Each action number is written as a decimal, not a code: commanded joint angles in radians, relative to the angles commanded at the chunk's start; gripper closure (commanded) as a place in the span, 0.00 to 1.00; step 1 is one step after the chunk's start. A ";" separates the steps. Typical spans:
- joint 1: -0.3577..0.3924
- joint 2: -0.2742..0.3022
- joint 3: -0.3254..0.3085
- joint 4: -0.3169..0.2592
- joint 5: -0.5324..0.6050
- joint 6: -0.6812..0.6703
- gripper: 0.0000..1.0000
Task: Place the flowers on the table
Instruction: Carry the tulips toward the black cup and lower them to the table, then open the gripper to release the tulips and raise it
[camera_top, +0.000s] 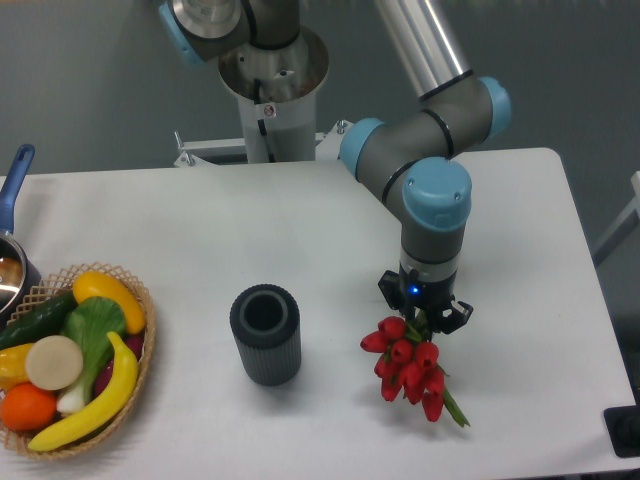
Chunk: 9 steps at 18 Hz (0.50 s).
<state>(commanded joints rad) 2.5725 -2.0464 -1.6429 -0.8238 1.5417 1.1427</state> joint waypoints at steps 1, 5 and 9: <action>0.002 0.006 0.000 -0.002 0.000 0.003 0.00; 0.024 0.070 0.000 -0.005 -0.002 -0.004 0.00; 0.095 0.135 0.047 -0.009 -0.012 0.000 0.00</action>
<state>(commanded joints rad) 2.6675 -1.9115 -1.5955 -0.8329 1.5294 1.1428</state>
